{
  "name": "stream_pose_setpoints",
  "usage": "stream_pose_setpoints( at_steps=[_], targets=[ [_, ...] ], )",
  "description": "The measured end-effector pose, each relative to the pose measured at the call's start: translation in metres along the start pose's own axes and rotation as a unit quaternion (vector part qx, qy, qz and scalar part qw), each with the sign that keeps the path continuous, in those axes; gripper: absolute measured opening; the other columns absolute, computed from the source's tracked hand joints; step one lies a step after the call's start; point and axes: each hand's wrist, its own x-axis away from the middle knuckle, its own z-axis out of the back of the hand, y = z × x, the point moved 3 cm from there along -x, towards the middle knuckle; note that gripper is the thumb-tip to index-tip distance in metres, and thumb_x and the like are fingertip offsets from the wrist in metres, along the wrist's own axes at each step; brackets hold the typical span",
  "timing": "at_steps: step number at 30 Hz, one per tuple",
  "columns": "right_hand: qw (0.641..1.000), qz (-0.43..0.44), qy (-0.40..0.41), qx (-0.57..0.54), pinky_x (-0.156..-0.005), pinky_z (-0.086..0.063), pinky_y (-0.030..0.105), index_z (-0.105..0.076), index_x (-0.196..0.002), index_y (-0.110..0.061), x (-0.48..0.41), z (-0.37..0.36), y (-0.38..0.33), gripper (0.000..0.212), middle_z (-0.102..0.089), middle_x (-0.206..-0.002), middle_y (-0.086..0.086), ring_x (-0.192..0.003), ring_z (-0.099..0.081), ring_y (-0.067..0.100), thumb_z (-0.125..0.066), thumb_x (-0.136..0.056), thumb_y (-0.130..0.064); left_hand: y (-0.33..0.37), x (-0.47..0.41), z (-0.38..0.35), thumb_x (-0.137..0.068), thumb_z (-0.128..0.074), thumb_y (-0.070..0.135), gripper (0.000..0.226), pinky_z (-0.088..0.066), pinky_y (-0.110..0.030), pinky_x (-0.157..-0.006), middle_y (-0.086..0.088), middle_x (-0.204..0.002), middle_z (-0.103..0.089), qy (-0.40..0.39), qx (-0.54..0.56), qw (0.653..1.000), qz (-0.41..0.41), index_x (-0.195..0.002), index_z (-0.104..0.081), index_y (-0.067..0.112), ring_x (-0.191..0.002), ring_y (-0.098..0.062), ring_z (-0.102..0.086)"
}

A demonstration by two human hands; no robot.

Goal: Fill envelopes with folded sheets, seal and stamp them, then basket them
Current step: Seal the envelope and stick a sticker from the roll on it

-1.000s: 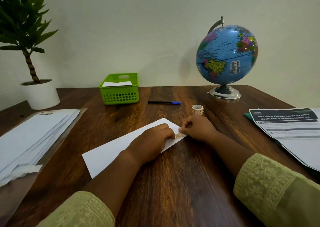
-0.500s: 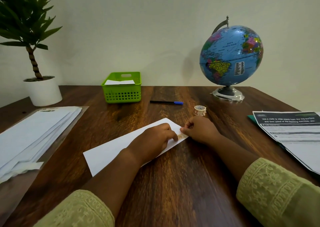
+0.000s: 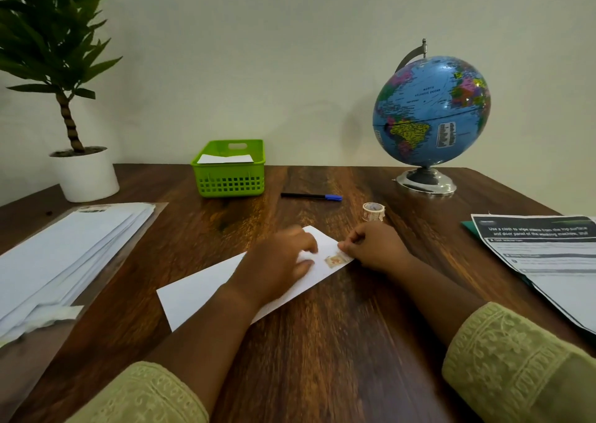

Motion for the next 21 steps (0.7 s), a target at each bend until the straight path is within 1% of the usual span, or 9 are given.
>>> stream_pose_setpoints(
  at_steps=[2,3,7,9,11,13,16,19,21],
  targets=[
    [0.998,-0.019,0.034,-0.054,-0.055,-0.046,0.020,-0.065,-0.073,-0.019,0.001,0.006,0.003,0.015,-0.068,-0.079,0.003,-0.057,-0.059,0.010,-0.064,-0.086,-0.027,-0.010,0.002,0.013,-0.083,-0.059,0.046,0.029,-0.043,-0.015,-0.068,0.010,-0.107,-0.062,0.065,0.006,0.996,0.058,-0.106,-0.063,0.029,-0.092,-0.006,-0.056],
    [0.996,-0.021,0.057,-0.059,-0.054,-0.043,0.018,-0.063,-0.069,-0.020,0.002,0.010,0.005,0.017,-0.068,-0.077,0.003,-0.057,-0.059,0.010,-0.064,-0.086,-0.025,-0.015,0.003,0.015,-0.080,-0.057,0.057,0.041,-0.049,-0.024,-0.076,0.009,-0.112,-0.061,0.053,0.001,0.995,0.090,-0.111,-0.061,0.031,-0.099,-0.009,-0.057],
    [0.997,-0.021,0.077,-0.006,-0.053,-0.040,0.015,-0.064,-0.068,-0.020,0.000,0.016,0.005,0.018,-0.067,-0.079,0.003,-0.065,-0.059,0.011,-0.065,-0.085,-0.025,-0.025,0.012,0.002,-0.065,-0.039,0.086,0.093,-0.030,-0.048,-0.106,0.002,-0.152,-0.024,-0.232,-0.097,0.948,0.197,-0.142,-0.024,0.036,-0.137,-0.024,-0.026],
    [0.999,-0.028,0.032,0.011,-0.056,-0.046,0.018,-0.071,-0.078,-0.016,-0.001,0.011,0.003,0.017,-0.068,-0.078,0.002,-0.068,-0.061,0.013,-0.066,-0.083,-0.031,-0.030,0.012,0.000,-0.060,-0.043,0.087,0.104,-0.027,-0.050,-0.108,0.000,-0.155,-0.018,-0.240,-0.079,0.937,0.240,-0.145,-0.014,0.034,-0.140,-0.026,-0.021],
    [0.999,-0.030,0.002,0.026,-0.063,-0.052,0.026,-0.074,-0.085,-0.013,0.000,0.006,0.000,0.027,-0.070,-0.081,0.006,-0.072,-0.065,0.018,-0.067,-0.081,-0.038,-0.033,0.011,0.004,-0.055,-0.050,0.087,0.109,-0.032,-0.047,-0.103,-0.004,-0.150,-0.027,-0.197,-0.084,0.941,0.262,-0.144,-0.019,0.031,-0.135,-0.028,-0.028],
    [0.999,-0.029,-0.012,0.035,-0.063,-0.049,0.028,-0.073,-0.084,-0.009,0.000,0.002,-0.004,0.034,-0.070,-0.084,0.013,-0.072,-0.065,0.023,-0.067,-0.080,-0.042,-0.034,0.010,0.007,-0.053,-0.059,0.082,0.107,-0.036,-0.044,-0.100,-0.006,-0.144,-0.034,-0.159,-0.081,0.945,0.275,-0.141,-0.027,0.029,-0.130,-0.027,-0.034],
    [0.999,-0.019,0.013,0.033,-0.064,-0.046,0.028,-0.070,-0.090,-0.007,0.001,-0.002,-0.008,0.039,-0.069,-0.093,0.014,-0.076,-0.063,0.024,-0.064,-0.082,-0.044,-0.041,0.012,0.012,-0.056,-0.079,0.058,0.095,-0.043,-0.038,-0.094,-0.007,-0.136,-0.044,-0.078,0.060,0.936,0.337,-0.133,-0.040,0.020,-0.121,-0.024,-0.046],
    [0.995,-0.020,0.091,-0.025,-0.072,-0.047,0.024,-0.059,-0.117,-0.014,0.002,0.005,-0.009,0.043,-0.064,-0.110,0.004,-0.088,-0.058,0.013,-0.062,-0.084,-0.042,-0.050,0.010,0.020,-0.076,-0.074,0.030,0.039,-0.049,-0.032,-0.077,-0.008,-0.110,-0.065,0.005,0.183,0.918,0.351,-0.108,-0.063,0.011,-0.092,-0.020,-0.061],
    [0.987,0.000,0.116,-0.107,-0.068,-0.046,0.020,-0.057,-0.117,-0.016,0.002,0.011,-0.009,0.037,-0.062,-0.108,0.001,-0.087,-0.054,0.008,-0.061,-0.086,-0.037,-0.054,0.008,0.028,-0.086,-0.064,0.024,0.014,-0.045,-0.025,-0.060,-0.006,-0.090,-0.068,0.091,0.261,0.894,0.352,-0.090,-0.067,0.011,-0.071,-0.014,-0.059]
  ],
)
